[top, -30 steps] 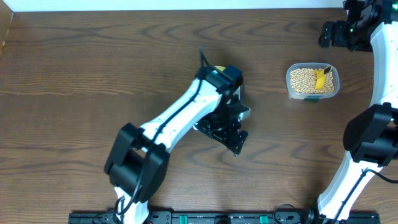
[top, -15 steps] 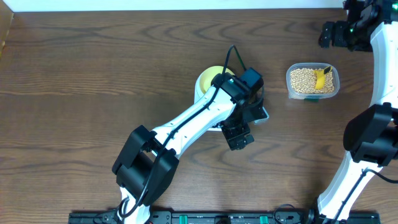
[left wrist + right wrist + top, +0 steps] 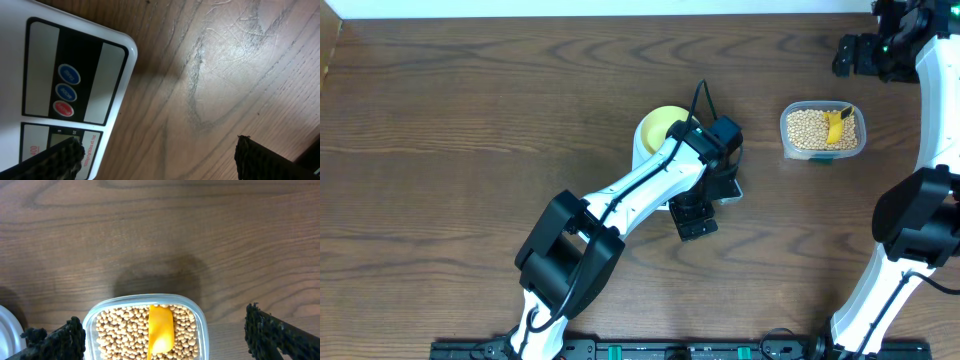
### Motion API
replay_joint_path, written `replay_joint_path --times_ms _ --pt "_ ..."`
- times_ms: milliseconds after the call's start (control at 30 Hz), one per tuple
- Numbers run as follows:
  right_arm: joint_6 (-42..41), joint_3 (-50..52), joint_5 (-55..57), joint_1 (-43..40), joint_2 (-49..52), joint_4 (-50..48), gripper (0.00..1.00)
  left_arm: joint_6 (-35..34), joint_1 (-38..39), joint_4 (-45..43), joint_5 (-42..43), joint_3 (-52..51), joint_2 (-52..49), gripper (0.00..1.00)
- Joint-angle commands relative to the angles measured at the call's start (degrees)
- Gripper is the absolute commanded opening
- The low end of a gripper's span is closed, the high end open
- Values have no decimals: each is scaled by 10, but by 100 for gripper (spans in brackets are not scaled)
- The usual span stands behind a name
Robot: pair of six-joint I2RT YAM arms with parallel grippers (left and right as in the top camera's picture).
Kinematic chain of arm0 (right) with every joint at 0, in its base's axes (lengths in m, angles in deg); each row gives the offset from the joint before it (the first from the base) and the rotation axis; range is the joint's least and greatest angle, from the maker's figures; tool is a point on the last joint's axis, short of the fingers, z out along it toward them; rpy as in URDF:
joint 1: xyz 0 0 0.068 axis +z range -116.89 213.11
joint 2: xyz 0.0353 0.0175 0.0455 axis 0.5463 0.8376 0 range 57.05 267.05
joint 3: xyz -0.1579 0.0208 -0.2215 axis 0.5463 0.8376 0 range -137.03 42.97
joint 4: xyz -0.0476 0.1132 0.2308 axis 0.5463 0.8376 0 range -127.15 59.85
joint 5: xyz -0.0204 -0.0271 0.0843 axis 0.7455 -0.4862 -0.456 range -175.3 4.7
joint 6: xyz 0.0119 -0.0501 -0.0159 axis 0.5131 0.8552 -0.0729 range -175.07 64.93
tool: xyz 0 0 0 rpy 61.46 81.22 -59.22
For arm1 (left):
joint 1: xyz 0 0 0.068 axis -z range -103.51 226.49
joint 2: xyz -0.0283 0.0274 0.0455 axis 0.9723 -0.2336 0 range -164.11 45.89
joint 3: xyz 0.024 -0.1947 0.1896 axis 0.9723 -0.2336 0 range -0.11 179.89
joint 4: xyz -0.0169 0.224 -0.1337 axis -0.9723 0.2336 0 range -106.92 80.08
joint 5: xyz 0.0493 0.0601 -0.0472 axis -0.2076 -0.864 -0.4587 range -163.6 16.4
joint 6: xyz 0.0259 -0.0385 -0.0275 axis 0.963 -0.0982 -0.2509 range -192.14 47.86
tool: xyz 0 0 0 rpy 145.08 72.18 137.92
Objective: Scoop item into bowl and weigh 50g on scale
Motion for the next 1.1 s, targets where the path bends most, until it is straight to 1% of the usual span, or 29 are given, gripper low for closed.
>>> replay_joint_path --times_ms 0,233,400,433,633,733,833,933,1000,1067 --pt "-7 -6 2 -2 5 0 99 18 -1 3 -13 12 -2 98" --pt "-7 -6 2 -2 5 0 99 47 -20 43 -17 61 -2 98" --pt "-7 -6 2 -2 5 0 99 101 -35 40 -86 62 -3 98" --pt "-7 -6 2 -2 5 0 99 103 -33 36 -89 62 -3 98" --pt "-7 -6 2 -2 5 0 99 110 -14 32 -90 58 -11 98" --pt "-7 -6 2 -2 5 0 99 149 -14 32 -90 57 -30 98" --pt "-7 -6 2 -2 5 0 99 149 -11 27 -89 57 -43 98" --pt "-7 -6 2 -2 5 0 99 149 1 41 -89 57 -40 97" --pt "-7 -6 2 -2 5 0 99 149 5 52 -78 57 -36 98" --pt "-7 -6 2 -2 5 0 99 150 5 62 -42 59 -33 97"
